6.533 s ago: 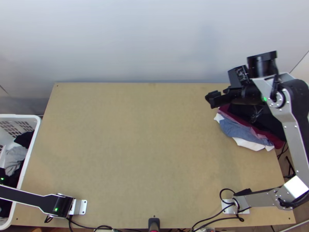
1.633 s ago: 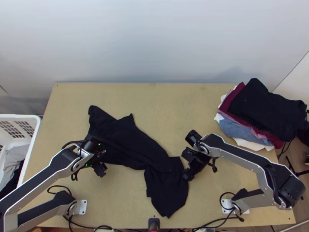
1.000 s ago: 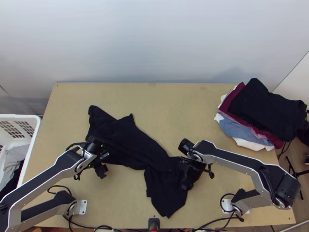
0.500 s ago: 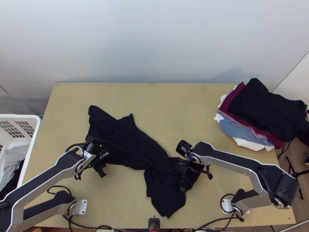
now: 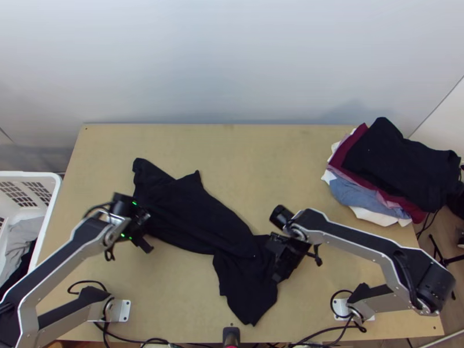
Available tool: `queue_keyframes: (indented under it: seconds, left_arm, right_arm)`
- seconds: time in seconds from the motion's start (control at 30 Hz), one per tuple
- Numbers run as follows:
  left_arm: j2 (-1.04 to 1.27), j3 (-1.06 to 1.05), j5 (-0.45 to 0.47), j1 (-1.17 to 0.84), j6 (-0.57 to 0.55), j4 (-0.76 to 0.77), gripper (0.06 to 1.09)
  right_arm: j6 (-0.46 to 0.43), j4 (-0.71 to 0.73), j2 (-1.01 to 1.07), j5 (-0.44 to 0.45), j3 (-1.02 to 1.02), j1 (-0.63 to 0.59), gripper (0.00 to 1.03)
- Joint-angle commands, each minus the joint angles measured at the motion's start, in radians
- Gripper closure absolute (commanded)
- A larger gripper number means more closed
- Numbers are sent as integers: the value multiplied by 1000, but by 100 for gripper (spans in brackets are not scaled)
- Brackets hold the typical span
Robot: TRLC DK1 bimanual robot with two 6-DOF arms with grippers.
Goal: Fold the t-shirt
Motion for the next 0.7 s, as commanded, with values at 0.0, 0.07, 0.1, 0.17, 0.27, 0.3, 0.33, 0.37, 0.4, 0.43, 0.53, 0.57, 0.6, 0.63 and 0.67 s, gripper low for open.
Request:
queue_keyframes:
  seconds: [0.0,0.07,0.1,0.17,0.27,0.3,0.33,0.37,0.4,0.43,0.53,0.57,0.6,0.63,0.67]
  left_arm:
    - [-82,134,68,142,-23,-169,105]
    - [-121,158,73,151,-23,-215,105]
    - [-138,170,74,161,-23,-237,105]
    - [-161,196,88,181,-26,-275,105]
    - [-184,244,125,239,-33,-323,105]
    - [-188,262,151,268,-34,-338,105]
    - [-191,281,168,294,-36,-350,105]
    - [-194,304,179,317,-39,-365,105]
    - [-194,331,199,343,-49,-379,105]
    - [-196,365,226,375,-57,-396,105]
    - [-194,463,307,469,-80,-442,105]
    - [-191,494,324,492,-92,-456,105]
    - [-190,522,340,512,-105,-468,105]
    - [-190,548,358,533,-115,-482,105]
    - [-191,572,375,553,-126,-497,105]
  right_arm:
    - [-6,-58,-73,-57,19,-110,100]
    - [-15,-101,-105,-68,50,-131,100]
    - [-19,-127,-116,-71,70,-136,100]
    - [-32,-182,-138,-80,113,-154,100]
    - [-39,-241,-173,-105,183,-187,100]
    - [-39,-259,-182,-106,208,-197,100]
    - [-39,-273,-193,-112,231,-214,100]
    - [-39,-284,-204,-117,252,-231,100]
    - [-39,-290,-216,-118,275,-248,100]
    - [-38,-294,-231,-118,300,-269,100]
    - [-23,-294,-276,-118,378,-314,100]
    - [-19,-294,-286,-118,404,-335,100]
    - [-9,-293,-293,-118,429,-352,100]
    - [0,-293,-297,-118,452,-368,100]
    - [4,-293,-306,-117,475,-380,100]
